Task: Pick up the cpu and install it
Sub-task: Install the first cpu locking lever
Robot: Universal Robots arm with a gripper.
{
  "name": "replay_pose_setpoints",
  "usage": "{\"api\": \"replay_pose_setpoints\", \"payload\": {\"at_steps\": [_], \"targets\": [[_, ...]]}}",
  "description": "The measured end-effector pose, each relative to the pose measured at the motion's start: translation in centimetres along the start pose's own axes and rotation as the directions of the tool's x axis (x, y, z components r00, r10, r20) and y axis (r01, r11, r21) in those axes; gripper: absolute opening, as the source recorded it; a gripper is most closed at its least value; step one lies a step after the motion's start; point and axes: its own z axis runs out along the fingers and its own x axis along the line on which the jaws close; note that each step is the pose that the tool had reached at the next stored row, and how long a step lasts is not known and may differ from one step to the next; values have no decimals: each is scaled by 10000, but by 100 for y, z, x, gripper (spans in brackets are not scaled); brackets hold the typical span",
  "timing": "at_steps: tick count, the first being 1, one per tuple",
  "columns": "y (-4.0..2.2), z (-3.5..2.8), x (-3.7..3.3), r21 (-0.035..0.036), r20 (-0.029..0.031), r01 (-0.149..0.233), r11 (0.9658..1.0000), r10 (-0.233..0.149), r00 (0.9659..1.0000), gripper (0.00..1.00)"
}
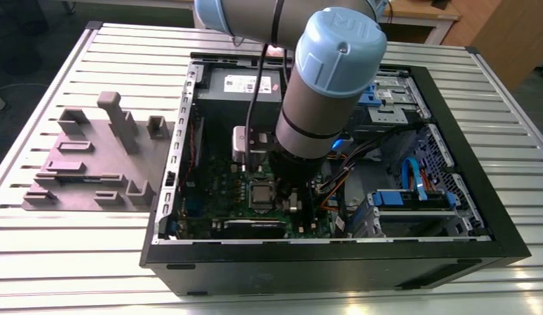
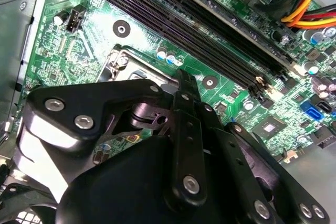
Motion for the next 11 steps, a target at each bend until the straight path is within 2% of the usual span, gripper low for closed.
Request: {"api": "replay_pose_setpoints", "payload": {"at_steps": [11], "targets": [[-32, -3, 1, 0, 0, 7, 10000, -7, 10000, 10]]}}
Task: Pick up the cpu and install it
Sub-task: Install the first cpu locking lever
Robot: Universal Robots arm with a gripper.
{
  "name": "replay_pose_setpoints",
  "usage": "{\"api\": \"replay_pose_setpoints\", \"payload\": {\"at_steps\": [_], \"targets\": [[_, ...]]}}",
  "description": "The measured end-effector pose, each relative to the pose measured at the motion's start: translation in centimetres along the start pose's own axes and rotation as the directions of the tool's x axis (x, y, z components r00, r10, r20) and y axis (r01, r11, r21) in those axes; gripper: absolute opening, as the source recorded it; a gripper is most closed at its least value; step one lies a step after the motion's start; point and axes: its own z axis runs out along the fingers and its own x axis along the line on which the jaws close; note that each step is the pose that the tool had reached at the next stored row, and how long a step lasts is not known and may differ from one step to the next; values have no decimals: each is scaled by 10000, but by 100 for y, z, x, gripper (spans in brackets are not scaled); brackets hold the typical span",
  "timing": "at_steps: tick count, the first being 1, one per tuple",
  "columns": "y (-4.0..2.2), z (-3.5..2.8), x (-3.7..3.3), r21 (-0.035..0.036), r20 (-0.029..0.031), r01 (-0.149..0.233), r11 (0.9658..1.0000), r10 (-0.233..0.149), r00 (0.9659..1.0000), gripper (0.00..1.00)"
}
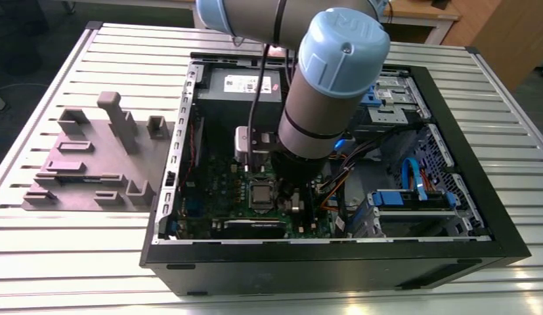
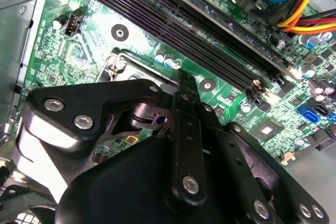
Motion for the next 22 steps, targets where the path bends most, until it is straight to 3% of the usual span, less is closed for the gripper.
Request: {"api": "replay_pose_setpoints", "payload": {"at_steps": [22], "targets": [[-60, 4, 2, -1, -4, 27, 10000, -27, 10000, 10]]}}
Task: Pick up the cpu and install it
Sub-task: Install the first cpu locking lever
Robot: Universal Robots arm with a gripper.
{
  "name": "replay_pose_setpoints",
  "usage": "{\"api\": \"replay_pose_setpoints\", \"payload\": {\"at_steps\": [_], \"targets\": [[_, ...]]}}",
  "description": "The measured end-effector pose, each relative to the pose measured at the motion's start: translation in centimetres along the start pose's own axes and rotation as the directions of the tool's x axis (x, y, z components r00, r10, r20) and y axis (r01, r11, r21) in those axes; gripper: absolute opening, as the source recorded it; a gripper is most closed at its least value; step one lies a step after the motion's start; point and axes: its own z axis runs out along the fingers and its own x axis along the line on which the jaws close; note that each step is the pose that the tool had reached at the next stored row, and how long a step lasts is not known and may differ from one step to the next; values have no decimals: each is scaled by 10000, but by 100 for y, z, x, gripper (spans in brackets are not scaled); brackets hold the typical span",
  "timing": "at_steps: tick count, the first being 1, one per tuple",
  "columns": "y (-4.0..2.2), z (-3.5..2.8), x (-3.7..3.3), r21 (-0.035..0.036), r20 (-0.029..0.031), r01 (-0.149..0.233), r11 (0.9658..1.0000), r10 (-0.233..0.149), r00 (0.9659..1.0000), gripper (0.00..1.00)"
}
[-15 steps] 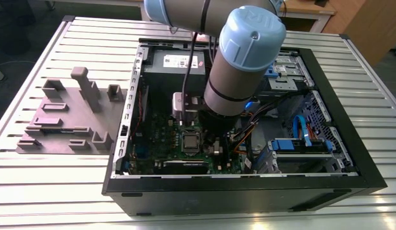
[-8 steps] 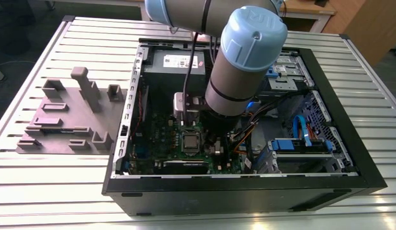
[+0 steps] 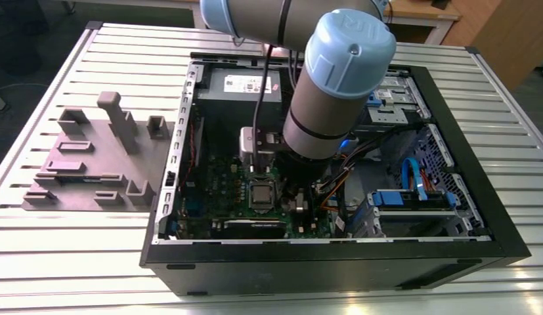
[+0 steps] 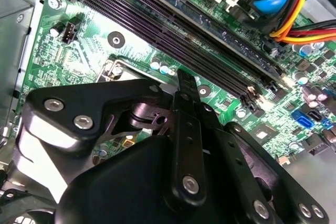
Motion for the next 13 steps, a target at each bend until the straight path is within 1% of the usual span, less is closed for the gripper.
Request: {"api": "replay_pose_setpoints", "payload": {"at_steps": [4, 6, 8, 11, 13], "targets": [[-3, 8, 0, 1, 1, 9, 10000, -9, 10000, 10], [-1, 10, 0, 12, 11, 17, 10000, -17, 10000, 10], [5, 14, -1, 79, 25, 22, 10000, -22, 10000, 10], [31, 16, -2, 180, 24, 25, 9998, -25, 10000, 10], [45, 17, -2, 194, 22, 29, 9998, -30, 10000, 10]]}}
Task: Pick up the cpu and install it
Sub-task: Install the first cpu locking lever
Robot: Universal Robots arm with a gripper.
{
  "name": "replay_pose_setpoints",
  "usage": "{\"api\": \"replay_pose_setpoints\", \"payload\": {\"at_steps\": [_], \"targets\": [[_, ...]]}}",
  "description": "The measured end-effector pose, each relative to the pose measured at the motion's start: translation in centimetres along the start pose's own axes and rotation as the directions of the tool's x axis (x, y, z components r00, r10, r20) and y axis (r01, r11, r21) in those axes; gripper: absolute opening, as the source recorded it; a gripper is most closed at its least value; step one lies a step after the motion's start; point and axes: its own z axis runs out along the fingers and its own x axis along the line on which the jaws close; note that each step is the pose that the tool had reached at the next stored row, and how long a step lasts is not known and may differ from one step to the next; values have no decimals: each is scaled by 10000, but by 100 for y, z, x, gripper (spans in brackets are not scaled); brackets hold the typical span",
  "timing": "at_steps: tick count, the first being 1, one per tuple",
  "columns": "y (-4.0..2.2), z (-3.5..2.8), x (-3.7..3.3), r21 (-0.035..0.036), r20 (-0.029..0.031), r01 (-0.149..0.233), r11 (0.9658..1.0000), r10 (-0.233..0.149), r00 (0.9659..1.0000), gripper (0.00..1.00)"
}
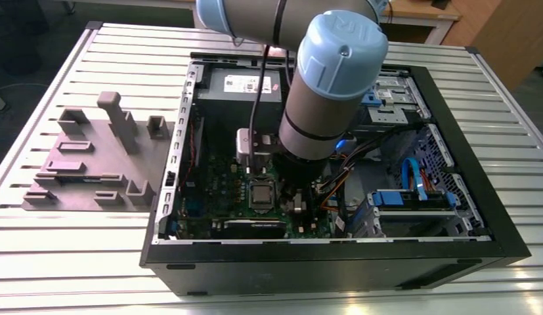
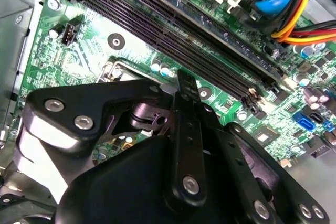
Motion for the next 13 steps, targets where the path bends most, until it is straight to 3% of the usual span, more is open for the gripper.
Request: {"api": "replay_pose_setpoints", "payload": {"at_steps": [5, 13], "targets": [[8, -43, -1, 3, 4, 1, 10000, -1, 10000, 10], [21, -217, -2, 0, 7, 0, 10000, 0, 10000, 10]]}}
